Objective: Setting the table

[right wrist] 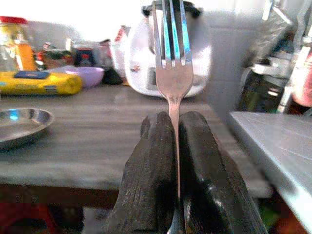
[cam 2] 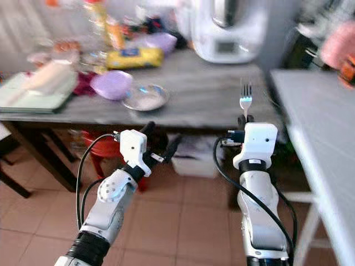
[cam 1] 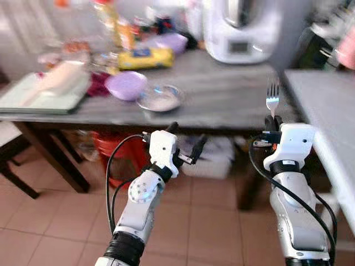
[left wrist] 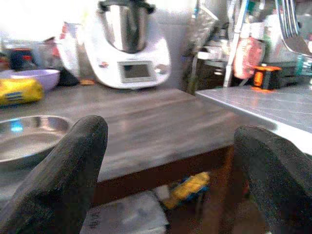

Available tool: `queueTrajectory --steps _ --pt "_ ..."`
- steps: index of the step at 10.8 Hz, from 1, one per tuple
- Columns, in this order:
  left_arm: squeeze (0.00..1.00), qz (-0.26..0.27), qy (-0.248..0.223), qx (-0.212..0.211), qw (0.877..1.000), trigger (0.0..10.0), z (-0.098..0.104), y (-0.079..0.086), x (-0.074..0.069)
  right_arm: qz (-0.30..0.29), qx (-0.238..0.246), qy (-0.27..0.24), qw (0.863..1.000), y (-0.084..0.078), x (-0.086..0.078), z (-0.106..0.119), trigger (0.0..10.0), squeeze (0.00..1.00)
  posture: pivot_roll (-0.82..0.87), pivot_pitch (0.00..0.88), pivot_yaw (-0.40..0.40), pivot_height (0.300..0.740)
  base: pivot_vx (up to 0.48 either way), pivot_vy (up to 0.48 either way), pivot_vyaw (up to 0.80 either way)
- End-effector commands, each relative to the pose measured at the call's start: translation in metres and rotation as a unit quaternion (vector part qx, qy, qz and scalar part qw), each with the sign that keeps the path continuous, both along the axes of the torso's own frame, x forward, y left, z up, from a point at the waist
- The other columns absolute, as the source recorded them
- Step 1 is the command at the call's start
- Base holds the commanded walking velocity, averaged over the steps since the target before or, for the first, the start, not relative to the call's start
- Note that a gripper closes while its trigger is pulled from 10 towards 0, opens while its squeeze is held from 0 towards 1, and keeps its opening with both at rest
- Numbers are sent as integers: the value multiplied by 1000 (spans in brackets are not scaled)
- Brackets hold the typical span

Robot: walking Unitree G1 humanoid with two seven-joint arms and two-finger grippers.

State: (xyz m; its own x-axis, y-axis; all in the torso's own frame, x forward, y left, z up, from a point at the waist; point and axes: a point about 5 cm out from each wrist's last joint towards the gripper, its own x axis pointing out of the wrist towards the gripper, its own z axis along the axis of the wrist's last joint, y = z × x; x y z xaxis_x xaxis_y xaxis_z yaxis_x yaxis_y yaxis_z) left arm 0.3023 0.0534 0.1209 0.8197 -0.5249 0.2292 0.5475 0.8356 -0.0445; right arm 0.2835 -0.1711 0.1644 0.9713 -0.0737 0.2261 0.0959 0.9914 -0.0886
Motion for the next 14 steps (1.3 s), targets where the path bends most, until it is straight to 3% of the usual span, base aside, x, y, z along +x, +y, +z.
queueTrajectory --steps 1,4,7,9,11,14 --pt "0 9 2 3 1000 10000 0 5 2 10 1 -7 1000 5 0 3 10000 0 -231 62 66 740 405 0 0" --pt "0 18 11 11 1000 10000 -3 8 3 10 5 -3 1000 5 0 2 10000 0 -227 64 62 740 189 0 0" --pt "0 118 14 23 993 10000 -3 27 12 5 2 -3 1000 0 -2 1 10000 0 -224 59 56 740 0 0 0" --pt "0 186 19 49 981 10000 -10 60 12 -7 -4 7 1000 -10 -9 -5 10000 0 -217 54 60 740 0 0 0" --pt "0 236 32 85 968 10000 -21 95 1 -18 -8 15 1000 -18 -15 -11 10000 0 -203 52 69 740 0 0 0" --pt "0 268 48 111 956 10000 -33 120 -19 -33 2 23 999 -25 -23 -17 10000 0 -183 50 69 740 0 0 0"
